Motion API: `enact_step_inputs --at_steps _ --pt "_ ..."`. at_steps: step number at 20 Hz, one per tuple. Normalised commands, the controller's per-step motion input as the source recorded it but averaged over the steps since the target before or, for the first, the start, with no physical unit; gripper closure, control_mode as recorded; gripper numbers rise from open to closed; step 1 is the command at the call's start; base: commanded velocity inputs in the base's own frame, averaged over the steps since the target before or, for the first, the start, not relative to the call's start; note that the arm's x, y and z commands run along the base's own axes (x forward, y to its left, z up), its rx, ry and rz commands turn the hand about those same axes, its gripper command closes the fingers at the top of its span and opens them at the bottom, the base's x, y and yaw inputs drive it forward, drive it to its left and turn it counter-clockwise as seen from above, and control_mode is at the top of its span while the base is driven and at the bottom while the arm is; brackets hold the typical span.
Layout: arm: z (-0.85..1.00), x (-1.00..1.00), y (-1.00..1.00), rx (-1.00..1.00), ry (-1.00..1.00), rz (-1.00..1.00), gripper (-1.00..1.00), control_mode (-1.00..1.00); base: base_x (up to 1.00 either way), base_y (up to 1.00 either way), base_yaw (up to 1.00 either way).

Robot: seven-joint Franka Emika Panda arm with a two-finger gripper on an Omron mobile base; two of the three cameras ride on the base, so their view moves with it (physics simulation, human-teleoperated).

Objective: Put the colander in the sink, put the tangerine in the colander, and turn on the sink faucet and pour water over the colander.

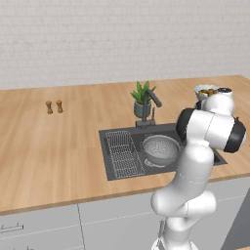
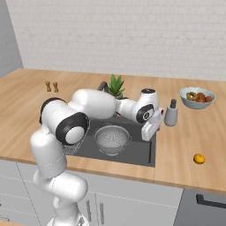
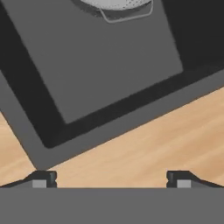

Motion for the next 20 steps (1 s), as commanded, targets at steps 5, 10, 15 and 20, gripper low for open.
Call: enact_step_inputs --at_steps 5,10,15,20 --pt "0.23 -0.21 -0.29 0.0 -0.02 -0.71 -1.0 -1.0 0.0 0.0 0.0" --pt "0.09 -0.25 -0.27 0.0 -0.13 -0.65 -1.0 -1.0 0.0 0.0 0.0" --pt "0.05 -0.31 -0.39 0.0 -0.25 -0.47 -1.0 -1.0 0.0 0.0 0.0" --pt "0.03 -0.3 -0.46 0.0 -0.36 -0.36 -1.0 -1.0 0.0 0.0 0.0"
